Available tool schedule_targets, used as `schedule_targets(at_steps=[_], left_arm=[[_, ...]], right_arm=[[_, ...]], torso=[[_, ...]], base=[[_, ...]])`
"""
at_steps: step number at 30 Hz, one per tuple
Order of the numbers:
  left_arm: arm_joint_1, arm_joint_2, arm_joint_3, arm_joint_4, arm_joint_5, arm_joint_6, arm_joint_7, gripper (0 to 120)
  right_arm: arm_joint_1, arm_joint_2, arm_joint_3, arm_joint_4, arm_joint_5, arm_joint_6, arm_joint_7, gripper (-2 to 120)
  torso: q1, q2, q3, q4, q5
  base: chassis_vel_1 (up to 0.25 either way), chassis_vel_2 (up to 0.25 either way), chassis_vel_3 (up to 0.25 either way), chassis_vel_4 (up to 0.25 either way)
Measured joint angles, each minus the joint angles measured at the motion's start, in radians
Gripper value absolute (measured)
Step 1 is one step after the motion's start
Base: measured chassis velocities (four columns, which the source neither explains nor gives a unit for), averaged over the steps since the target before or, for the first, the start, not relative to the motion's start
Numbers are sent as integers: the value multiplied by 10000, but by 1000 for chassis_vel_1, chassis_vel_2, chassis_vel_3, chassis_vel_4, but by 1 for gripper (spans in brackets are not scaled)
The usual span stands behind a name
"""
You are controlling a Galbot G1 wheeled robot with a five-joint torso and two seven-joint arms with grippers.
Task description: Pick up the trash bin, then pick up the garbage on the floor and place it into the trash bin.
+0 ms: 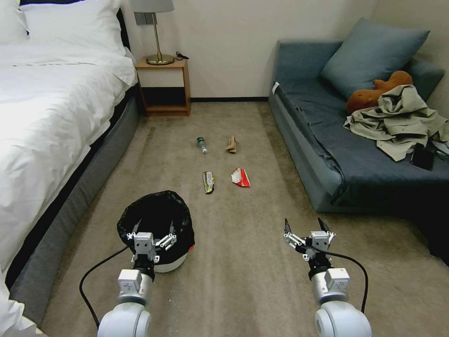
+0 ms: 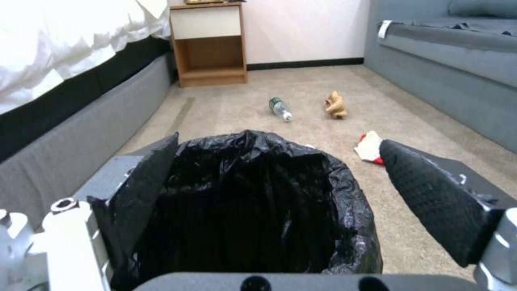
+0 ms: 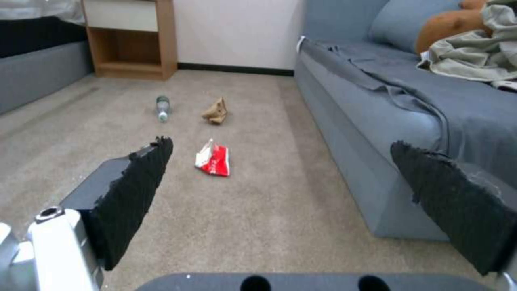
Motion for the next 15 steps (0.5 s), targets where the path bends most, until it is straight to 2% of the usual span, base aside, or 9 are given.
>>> schedule_targets(at_steps=[15], left_arm=[[0, 0, 0, 0, 0, 0, 0, 100]], right_arm=[[0, 0, 0, 0, 0, 0, 0, 100]], torso=[[0, 0, 0, 0, 0]], base=[[0, 0, 0, 0]])
